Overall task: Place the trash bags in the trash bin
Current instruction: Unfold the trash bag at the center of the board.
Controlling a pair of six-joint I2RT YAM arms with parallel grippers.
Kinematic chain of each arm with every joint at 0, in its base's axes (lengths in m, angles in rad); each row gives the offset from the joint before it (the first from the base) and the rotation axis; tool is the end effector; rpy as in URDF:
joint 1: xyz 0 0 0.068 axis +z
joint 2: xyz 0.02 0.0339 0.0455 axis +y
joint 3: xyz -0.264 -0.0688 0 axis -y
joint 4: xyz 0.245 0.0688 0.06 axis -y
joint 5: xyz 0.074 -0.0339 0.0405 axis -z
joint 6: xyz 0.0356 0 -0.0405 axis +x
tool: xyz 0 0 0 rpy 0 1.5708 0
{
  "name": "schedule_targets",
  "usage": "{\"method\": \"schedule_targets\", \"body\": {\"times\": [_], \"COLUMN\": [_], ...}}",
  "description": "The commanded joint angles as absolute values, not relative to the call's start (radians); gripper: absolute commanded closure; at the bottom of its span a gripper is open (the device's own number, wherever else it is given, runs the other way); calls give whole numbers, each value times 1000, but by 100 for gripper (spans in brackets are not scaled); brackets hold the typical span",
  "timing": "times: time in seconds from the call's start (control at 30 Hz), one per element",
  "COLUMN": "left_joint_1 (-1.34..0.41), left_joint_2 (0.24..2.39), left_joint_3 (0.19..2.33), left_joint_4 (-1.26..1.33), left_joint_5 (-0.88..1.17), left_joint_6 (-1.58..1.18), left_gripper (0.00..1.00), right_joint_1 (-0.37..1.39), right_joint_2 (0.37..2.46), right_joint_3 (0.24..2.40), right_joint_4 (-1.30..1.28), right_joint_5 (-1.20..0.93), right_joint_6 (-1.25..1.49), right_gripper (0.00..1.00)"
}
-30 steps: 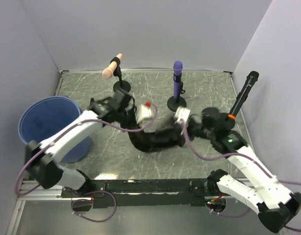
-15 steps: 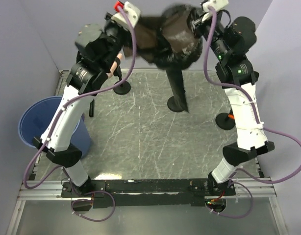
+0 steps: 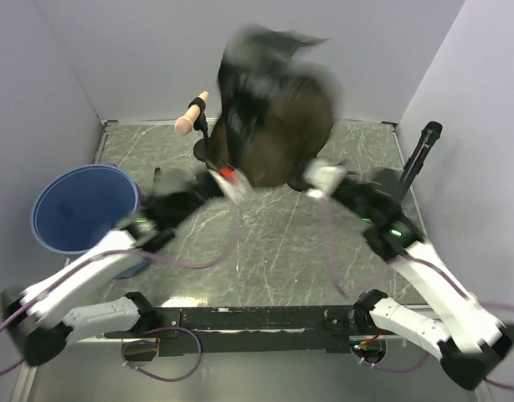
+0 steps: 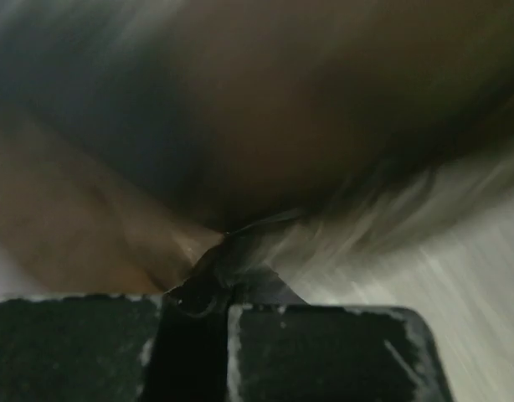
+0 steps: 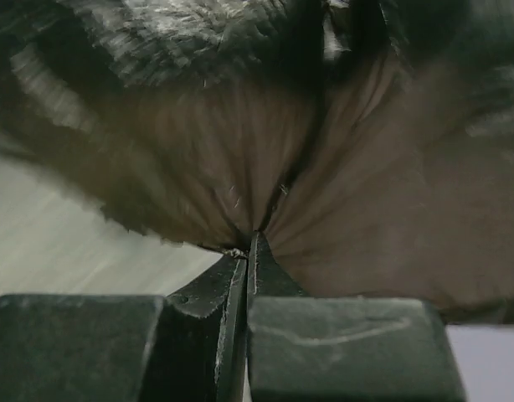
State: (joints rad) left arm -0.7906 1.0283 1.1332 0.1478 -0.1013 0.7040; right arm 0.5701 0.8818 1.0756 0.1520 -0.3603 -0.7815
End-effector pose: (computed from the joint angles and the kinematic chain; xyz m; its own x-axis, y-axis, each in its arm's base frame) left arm 0.1622 -0.1588 0.4523 0.5472 0.3626 -0.7544 0.3727 0.7015 0.6074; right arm 0.1464 0.1088 0.4597 0.7550 -0.2989 -0.5837 -0.3558 0.5610 -0.7475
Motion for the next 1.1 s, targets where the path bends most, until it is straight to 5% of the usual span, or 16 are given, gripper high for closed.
{"method": "schedule_targets", "body": {"times": [0.0, 0.13, 0.3, 0.47, 0.63, 0.73, 0.83, 0.93, 1.07], "left_joint_1": [-790, -779, -755, -654, -603, -621, -658, -718, -729], "left_joint_2": [1152, 1094, 1142, 1461, 1744, 1592, 1364, 1255, 1198], "left_joint_3": [899, 1034, 1228, 1784, 2527, 2356, 1983, 1749, 1366], "left_joint_4": [-490, -549, -387, -524, -522, -56, 320, 322, 85], "left_joint_5": [107, 165, 30, -181, -302, -290, -123, -42, -83], "left_joint_6": [676, 522, 350, 204, 328, 455, 557, 617, 493], "left_gripper": [99, 99, 99, 99, 99, 99, 99, 99, 99], "right_joint_1": [563, 577, 561, 493, 426, 445, 486, 563, 591], "right_joint_2": [991, 773, 854, 1222, 1581, 1551, 1308, 1162, 1060], "right_joint_3": [821, 761, 984, 1537, 2349, 2392, 1986, 1642, 1256], "right_joint_4": [-525, -494, -378, -336, -341, -131, 246, 321, 94], "right_joint_5": [-511, -536, -430, -198, -124, -219, -333, -348, -174], "right_joint_6": [-703, -577, -470, -387, -437, -504, -618, -724, -579], "right_gripper": [100, 100, 100, 100, 100, 100, 100, 100, 100]}}
